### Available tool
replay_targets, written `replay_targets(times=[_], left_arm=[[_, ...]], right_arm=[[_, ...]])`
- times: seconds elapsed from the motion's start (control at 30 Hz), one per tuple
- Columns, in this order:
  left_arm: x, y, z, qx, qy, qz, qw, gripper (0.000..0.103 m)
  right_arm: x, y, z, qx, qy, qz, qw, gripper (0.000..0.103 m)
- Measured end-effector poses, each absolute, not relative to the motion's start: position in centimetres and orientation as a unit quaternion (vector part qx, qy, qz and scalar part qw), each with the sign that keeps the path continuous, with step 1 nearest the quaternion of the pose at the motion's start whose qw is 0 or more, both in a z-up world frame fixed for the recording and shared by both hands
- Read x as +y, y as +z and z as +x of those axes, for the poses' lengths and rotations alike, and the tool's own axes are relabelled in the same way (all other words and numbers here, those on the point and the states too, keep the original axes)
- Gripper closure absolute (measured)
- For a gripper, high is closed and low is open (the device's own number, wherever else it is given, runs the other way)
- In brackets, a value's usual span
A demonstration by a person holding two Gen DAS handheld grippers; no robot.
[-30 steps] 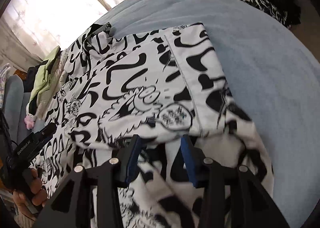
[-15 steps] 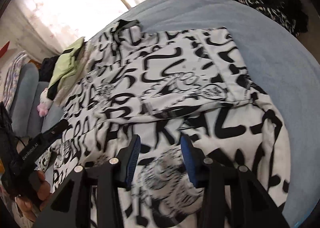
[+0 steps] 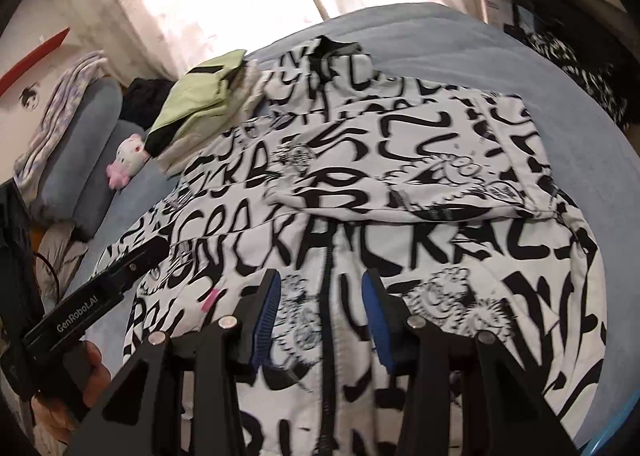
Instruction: Fold large clothes
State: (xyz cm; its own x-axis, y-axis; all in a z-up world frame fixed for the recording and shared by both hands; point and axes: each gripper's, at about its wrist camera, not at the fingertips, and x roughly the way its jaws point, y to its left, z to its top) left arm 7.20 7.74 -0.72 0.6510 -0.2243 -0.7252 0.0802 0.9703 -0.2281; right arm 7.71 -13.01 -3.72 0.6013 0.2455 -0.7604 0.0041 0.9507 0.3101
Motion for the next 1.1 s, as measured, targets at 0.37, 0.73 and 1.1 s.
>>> replay_targets(times=[0.37, 0.73, 1.1], left_arm=[[15.3, 0.0, 5.0, 0.388, -0.042, -0.111, 0.914, 0.045], [25.8, -2.1, 4.4, 0.393, 0.022, -0.161, 0.905, 0.045], [37.0, -7.0, 3.7, 0.401, 0.092, -0.248, 0.877, 0.045]], right_arm=[[-4.9, -2.9, 7.8, 0.433, 0.115, 0.078, 0.891, 0.053], [5.1, -3.0, 10.1, 0.422, 0.163, 0.033, 0.891, 0.053], [15.4, -5.0, 14.1, 0.423, 0.204, -0.013, 0.883, 0.053]])
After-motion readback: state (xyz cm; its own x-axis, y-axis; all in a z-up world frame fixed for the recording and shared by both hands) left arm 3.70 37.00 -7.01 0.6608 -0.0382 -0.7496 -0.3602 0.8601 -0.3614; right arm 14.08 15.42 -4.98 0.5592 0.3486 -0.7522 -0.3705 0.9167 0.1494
